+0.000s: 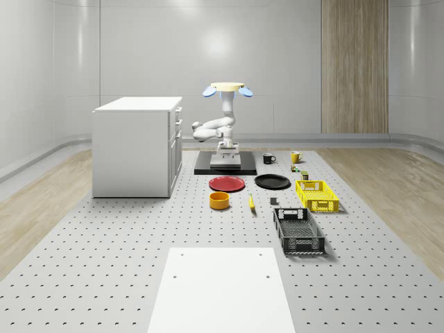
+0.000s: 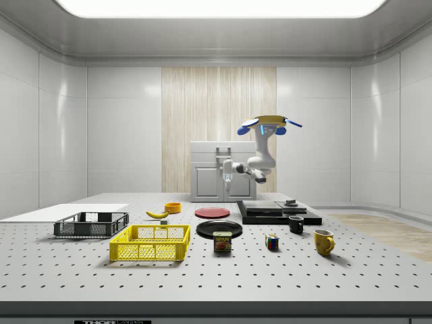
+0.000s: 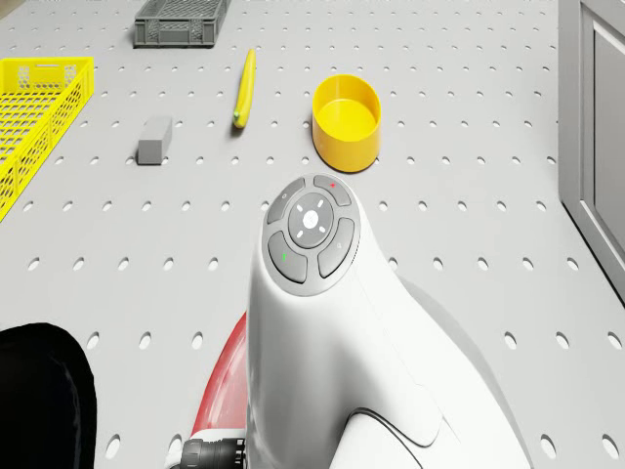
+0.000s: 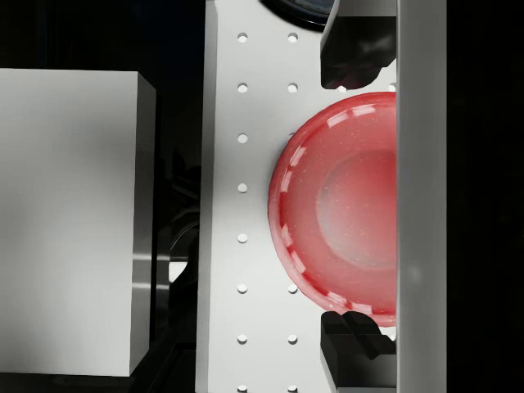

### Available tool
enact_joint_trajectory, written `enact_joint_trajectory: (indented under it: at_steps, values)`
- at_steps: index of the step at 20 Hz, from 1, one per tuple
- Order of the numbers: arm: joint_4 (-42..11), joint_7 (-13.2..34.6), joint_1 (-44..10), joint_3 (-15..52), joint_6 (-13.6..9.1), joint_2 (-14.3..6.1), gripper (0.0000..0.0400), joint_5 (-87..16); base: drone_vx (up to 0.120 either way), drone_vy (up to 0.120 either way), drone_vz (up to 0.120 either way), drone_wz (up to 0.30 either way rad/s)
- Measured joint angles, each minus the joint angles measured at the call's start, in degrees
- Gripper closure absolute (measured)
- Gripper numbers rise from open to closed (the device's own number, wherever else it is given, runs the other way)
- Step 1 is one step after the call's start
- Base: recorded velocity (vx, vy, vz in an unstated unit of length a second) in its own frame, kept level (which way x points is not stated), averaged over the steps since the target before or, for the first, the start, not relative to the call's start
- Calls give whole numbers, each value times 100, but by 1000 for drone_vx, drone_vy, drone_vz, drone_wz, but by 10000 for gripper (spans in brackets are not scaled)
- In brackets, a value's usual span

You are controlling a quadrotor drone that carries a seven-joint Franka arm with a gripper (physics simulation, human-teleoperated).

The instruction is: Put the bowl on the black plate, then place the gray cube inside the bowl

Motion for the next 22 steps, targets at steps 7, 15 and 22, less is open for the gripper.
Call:
enact_joint_trajectory:
  at_steps: [7,15,22]
  values:
    - [10,42,-46,40,150,-162,0,78,120,0,-6,0]
    - [20,85,-92,80,309,-333,0,158,120,-45,-120,0]
    - [28,118,-129,110,438,-472,0,222,120,11,-6,0]
